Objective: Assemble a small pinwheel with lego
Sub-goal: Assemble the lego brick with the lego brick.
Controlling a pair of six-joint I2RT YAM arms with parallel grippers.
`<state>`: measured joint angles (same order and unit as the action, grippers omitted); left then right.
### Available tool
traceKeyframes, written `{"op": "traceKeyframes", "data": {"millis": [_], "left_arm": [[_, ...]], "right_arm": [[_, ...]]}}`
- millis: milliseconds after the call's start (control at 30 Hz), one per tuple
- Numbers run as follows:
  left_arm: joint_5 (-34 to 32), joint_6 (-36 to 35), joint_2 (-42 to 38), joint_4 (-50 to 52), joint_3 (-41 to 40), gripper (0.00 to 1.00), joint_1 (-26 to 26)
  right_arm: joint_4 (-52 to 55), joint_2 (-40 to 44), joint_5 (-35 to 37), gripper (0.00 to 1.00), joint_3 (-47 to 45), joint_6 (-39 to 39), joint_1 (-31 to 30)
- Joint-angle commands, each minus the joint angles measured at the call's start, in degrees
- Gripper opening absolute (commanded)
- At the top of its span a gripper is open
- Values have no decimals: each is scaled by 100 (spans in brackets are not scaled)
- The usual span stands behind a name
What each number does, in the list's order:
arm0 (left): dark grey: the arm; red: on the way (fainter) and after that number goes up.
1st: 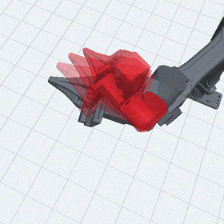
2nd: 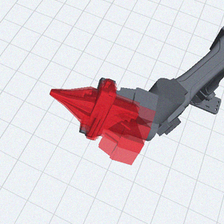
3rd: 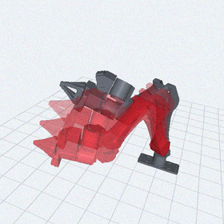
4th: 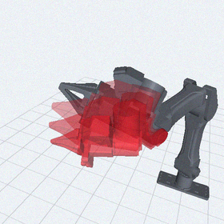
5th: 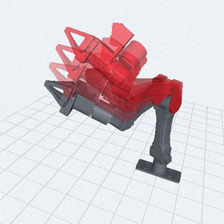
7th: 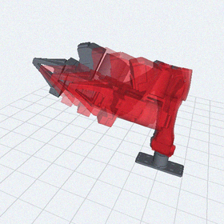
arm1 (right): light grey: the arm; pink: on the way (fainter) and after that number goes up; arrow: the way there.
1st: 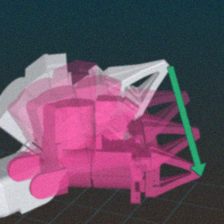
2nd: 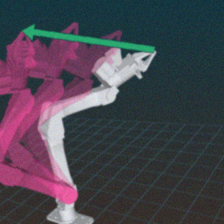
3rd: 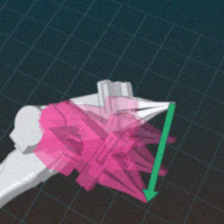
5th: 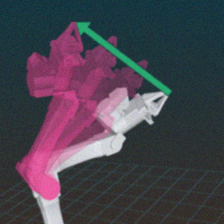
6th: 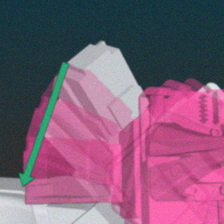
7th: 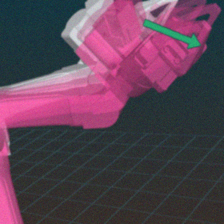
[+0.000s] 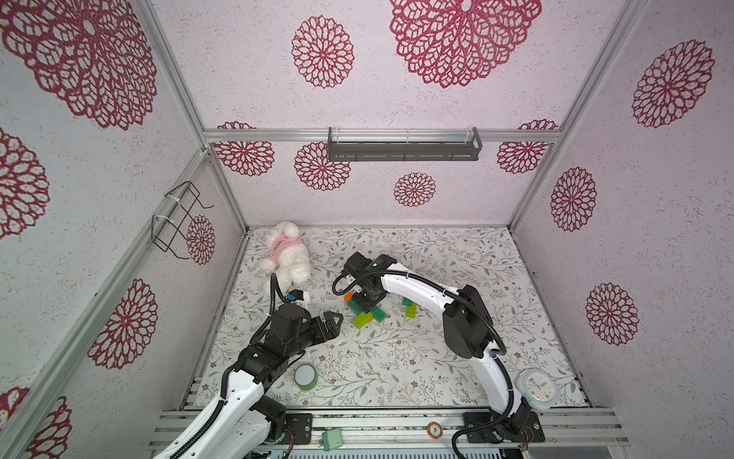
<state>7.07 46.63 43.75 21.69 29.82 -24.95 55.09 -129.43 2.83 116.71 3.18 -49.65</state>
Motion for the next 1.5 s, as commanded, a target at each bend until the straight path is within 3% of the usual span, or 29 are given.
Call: {"op": "traceKeyframes", "data": {"millis": [0, 333, 667, 1000, 1167, 1300, 1467], "left_arm": [[30, -18, -7, -178, -55, 97, 61], [29, 13, -28, -183, -117, 97, 64], [29, -5, -24, -178, -117, 97, 83], [32, -17, 11, -189, -108, 97, 105], [33, -14, 11, -188, -95, 97, 121], [31, -5, 16, -199, -117, 97, 131], [53, -5, 81, -232, -126, 97, 139]], "right_arm": [[186, 38, 134, 52, 256, 69, 24], [239, 55, 22, 54, 257, 27, 27], [147, 4, -21, 44, 100, 9, 58], [-8, 104, -79, 42, -154, 16, 52], [10, 85, -45, 33, -161, 9, 58], [-7, 113, -72, 34, -189, 17, 54], [21, 115, -54, 43, -149, 22, 68]]}}
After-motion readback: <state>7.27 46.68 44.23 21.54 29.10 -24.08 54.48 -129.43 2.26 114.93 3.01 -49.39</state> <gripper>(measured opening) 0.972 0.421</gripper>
